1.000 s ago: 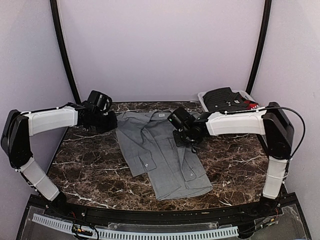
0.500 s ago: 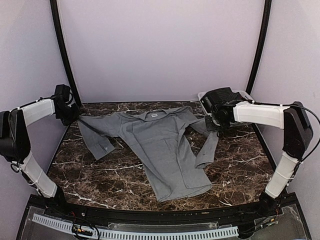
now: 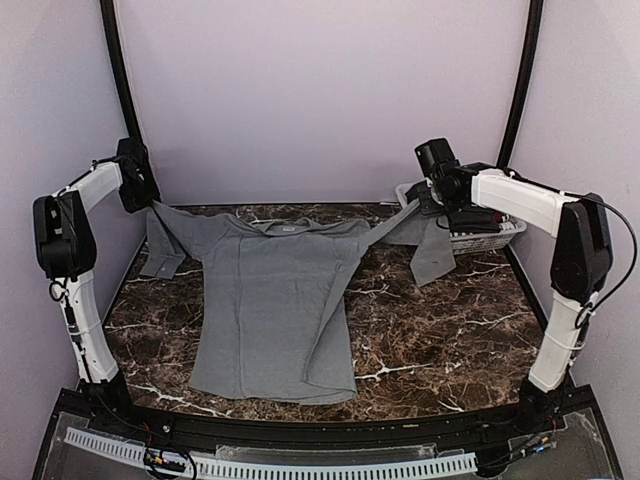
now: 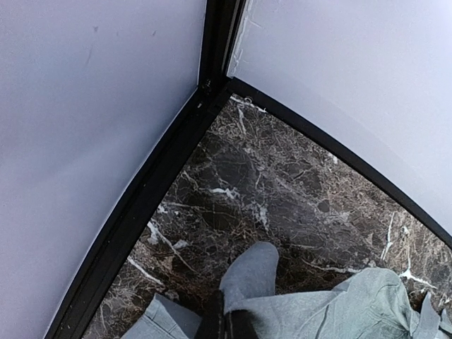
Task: Fold and stack the long sleeve shirts
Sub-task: Flatten out the crumpled shirt at the center of the board.
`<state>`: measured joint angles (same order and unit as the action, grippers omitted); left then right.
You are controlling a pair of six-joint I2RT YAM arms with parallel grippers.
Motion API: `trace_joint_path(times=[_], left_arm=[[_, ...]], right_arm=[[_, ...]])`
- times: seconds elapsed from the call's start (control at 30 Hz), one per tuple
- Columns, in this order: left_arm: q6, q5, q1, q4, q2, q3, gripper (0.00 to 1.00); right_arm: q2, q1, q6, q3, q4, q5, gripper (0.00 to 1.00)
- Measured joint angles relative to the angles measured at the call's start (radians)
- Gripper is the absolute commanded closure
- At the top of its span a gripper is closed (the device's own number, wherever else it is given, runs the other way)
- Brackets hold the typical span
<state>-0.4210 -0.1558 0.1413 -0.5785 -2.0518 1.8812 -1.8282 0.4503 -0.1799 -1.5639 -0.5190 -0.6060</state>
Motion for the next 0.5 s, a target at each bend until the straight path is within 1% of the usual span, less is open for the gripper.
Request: trace_joint_path(times=[0.07,0.1,0.13,0.17,0.2,0.23,0.27,0.3,0.33,0.37,0.4,0.5], left_arm=[[0.012,0.001,0.0,-0.021,-0.034,0.029,0.97],[0.017,0.003,0.0,-0.026,-0.042,0.032,0.9],[0.021,0.006,0.0,-0.032,-0.05,0.032,0.86],[0.029,0.012,0.0,-0.043,-0.057,0.032,0.73],[0.032,0.02,0.0,-0.051,-0.062,0.032,0.66],[0.042,0.025,0.0,-0.057,-0.064,0.032,0.56],[0.039,0.034,0.0,-0.064,-0.065,0.032,0.5],[0.044,0.04,-0.002,-0.069,-0.065,0.032,0.4],[0.042,0.045,-0.004,-0.069,-0.065,0.032,0.36],[0.053,0.046,-0.007,-0.071,-0.065,0.032,0.29],[0.053,0.045,-0.011,-0.073,-0.065,0.032,0.24],[0.061,0.039,-0.038,-0.074,-0.058,0.017,0.19]], right_arm=[[-0.026,-0.009,0.027,-0.045,-0.001,0.011,1.0],[-0.033,-0.013,0.039,-0.058,0.001,0.023,0.98],[-0.035,-0.014,0.047,-0.062,0.002,0.035,0.94],[-0.035,-0.014,0.053,-0.062,-0.002,0.045,0.87],[-0.035,-0.011,0.054,-0.062,-0.005,0.051,0.81],[-0.035,-0.006,0.06,-0.062,-0.01,0.055,0.71],[-0.035,0.0,0.064,-0.062,-0.018,0.06,0.62],[-0.035,0.008,0.063,-0.061,-0.026,0.063,0.56],[-0.034,0.016,0.061,-0.061,-0.033,0.066,0.5],[-0.032,0.026,0.06,-0.057,-0.039,0.069,0.47],[-0.029,0.035,0.051,-0.051,-0.045,0.072,0.46],[0.009,0.078,0.037,0.0,-0.068,0.088,0.45]])
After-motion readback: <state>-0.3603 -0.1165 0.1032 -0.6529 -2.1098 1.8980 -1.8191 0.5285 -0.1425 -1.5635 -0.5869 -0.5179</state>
